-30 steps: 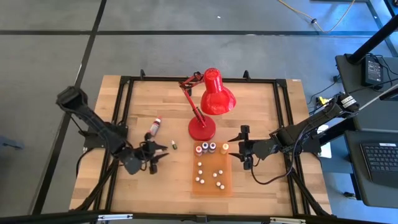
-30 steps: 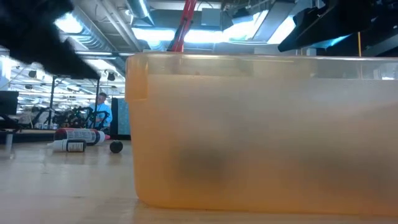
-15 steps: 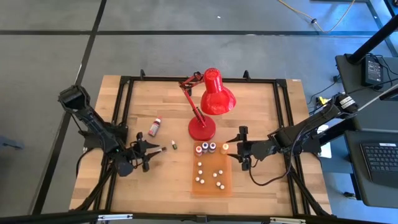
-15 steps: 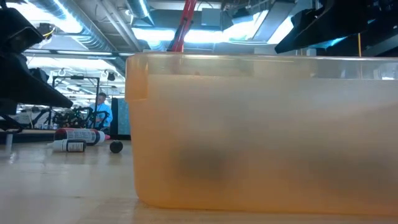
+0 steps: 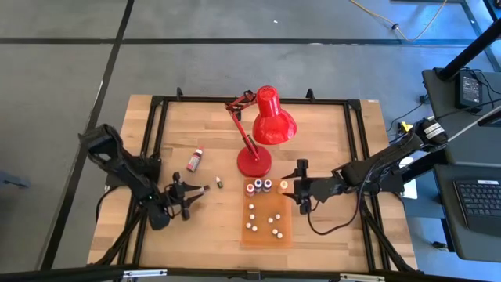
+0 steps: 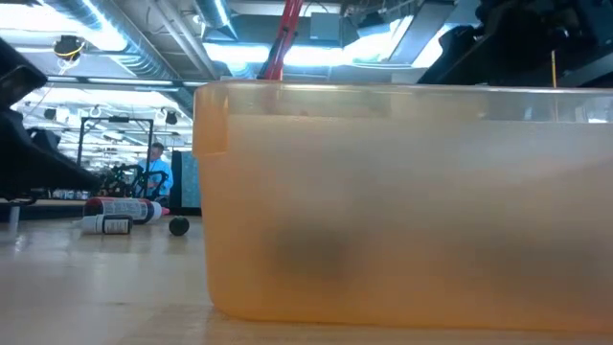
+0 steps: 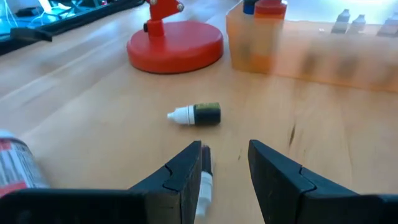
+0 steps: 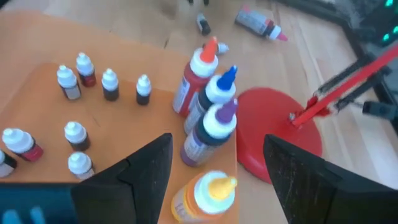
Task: Pick & Place food coloring
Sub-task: Put the small red food coloring bottle into the orange bin
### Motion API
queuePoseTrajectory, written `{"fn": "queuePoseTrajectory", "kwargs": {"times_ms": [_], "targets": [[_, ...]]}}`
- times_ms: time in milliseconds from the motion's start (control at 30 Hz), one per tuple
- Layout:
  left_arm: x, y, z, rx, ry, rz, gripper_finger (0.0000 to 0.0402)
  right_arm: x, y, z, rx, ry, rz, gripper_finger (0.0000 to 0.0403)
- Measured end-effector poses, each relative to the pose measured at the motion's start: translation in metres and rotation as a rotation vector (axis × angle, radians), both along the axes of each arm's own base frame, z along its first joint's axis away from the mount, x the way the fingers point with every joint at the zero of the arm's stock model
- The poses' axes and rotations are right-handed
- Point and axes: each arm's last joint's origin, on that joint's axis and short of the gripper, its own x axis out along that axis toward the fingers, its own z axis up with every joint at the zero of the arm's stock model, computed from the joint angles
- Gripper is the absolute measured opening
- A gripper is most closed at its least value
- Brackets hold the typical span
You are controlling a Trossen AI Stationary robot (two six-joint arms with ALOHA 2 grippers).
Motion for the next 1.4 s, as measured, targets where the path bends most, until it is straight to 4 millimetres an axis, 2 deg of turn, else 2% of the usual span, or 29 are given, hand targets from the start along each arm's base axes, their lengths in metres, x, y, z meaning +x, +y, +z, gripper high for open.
{"fn": "queuePoseTrajectory", "kwargs": {"times_ms": [267,600,1400], "targets": [[0.001,0.0,-0.022,0.028,-0.001,0.035,0.0127,0.004,0.001,0.006,-0.009,-0.069,0.027,0.0252],[-0.002,0.004,-0.04,0.015,0.012,0.071,0.0128,0.004,0.001,0.006,-0.008,-0.069,0.027,0.0252],[-0.002,0.004,-0.042,-0.029,-0.011,0.091,0.0127,0.004,0.001,0.006,-0.005,-0.069,0.024,0.0252]]}}
